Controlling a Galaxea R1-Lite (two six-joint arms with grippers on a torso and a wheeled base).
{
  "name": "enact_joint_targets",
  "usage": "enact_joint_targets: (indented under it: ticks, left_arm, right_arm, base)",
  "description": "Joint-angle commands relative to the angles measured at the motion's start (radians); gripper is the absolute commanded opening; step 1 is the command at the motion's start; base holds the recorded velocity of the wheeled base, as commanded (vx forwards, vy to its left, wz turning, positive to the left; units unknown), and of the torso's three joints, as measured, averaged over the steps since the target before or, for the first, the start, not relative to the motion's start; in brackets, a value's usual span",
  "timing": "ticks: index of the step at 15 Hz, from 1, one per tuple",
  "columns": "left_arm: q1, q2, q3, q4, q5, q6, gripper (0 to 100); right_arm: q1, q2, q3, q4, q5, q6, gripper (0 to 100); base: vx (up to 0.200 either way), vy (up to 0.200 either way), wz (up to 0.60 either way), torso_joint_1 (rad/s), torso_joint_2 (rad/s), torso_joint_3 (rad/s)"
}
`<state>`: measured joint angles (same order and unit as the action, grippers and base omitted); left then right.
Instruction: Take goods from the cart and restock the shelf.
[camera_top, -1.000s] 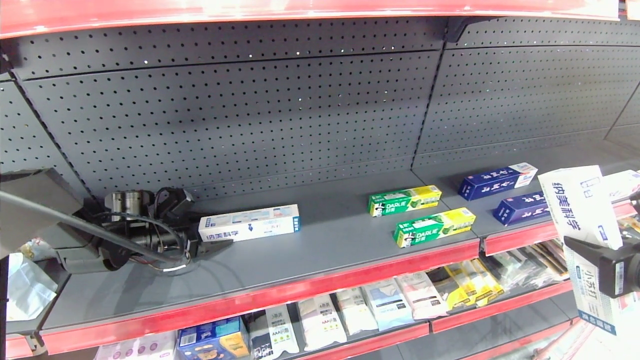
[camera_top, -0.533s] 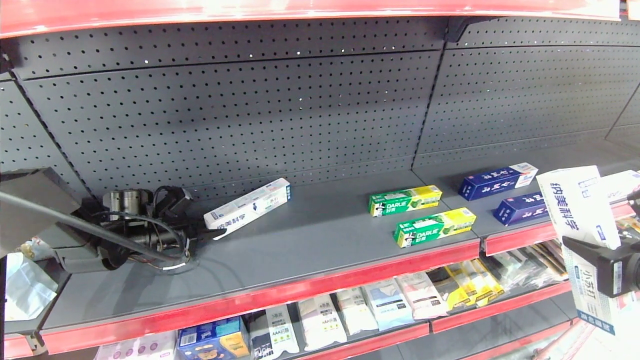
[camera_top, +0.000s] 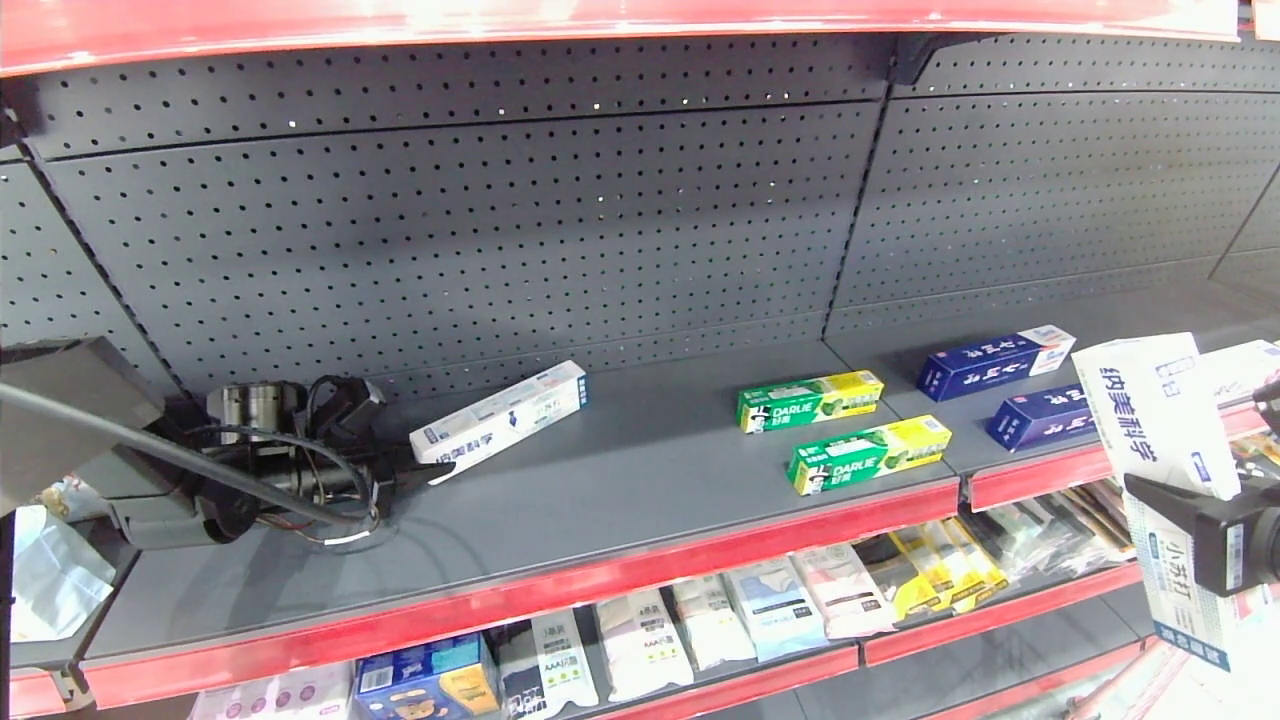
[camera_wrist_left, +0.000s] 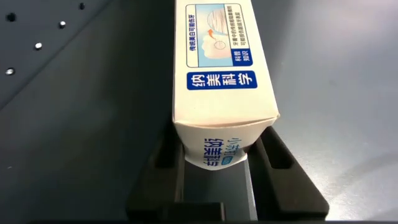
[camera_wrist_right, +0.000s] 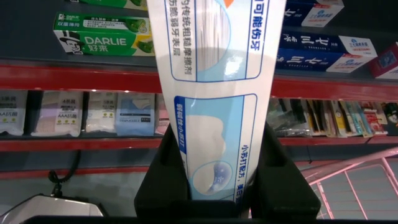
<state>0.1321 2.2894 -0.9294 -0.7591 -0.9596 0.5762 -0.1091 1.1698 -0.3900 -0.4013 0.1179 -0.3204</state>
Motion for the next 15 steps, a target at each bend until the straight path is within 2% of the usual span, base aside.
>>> enact_joint_targets:
  ticks: [1, 7, 9, 12, 15]
  left_arm:
    - [0.0, -0.004, 0.007, -0.003, -0.008, 0.002, 0]
    - [0.0, -0.008, 0.03, -0.002, -0.053, 0.044, 0]
    - [0.0, -0.014, 0.035, -0.002, -0.084, 0.048, 0]
    - [0.0, -0.033, 0.064, -0.002, -0.096, 0.054, 0]
    - [0.0, -0.051, 0.089, 0.0, -0.103, 0.077, 0]
  right_arm:
    - [0.0, 0.008, -0.001, -0.001, 0.0, 0.0, 0]
    - [0.002, 0.037, -0.017, -0.001, 0.0, 0.0, 0]
    - [0.002, 0.041, -0.018, -0.001, 0.0, 0.0, 0]
    - [0.002, 0.044, -0.02, -0.002, 0.0, 0.0, 0]
    - [0.002, 0.05, -0.027, -0.002, 0.0, 0.0, 0]
  base:
    - [0.0, 0.0, 0.0, 0.0, 0.0, 0.0]
    - [0.0, 0.0, 0.0, 0.0, 0.0, 0.0]
    - [0.0, 0.0, 0.0, 0.0, 0.0, 0.0]
    - [0.0, 0.0, 0.0, 0.0, 0.0, 0.0]
    - [0.0, 0.0, 0.0, 0.0, 0.0, 0.0]
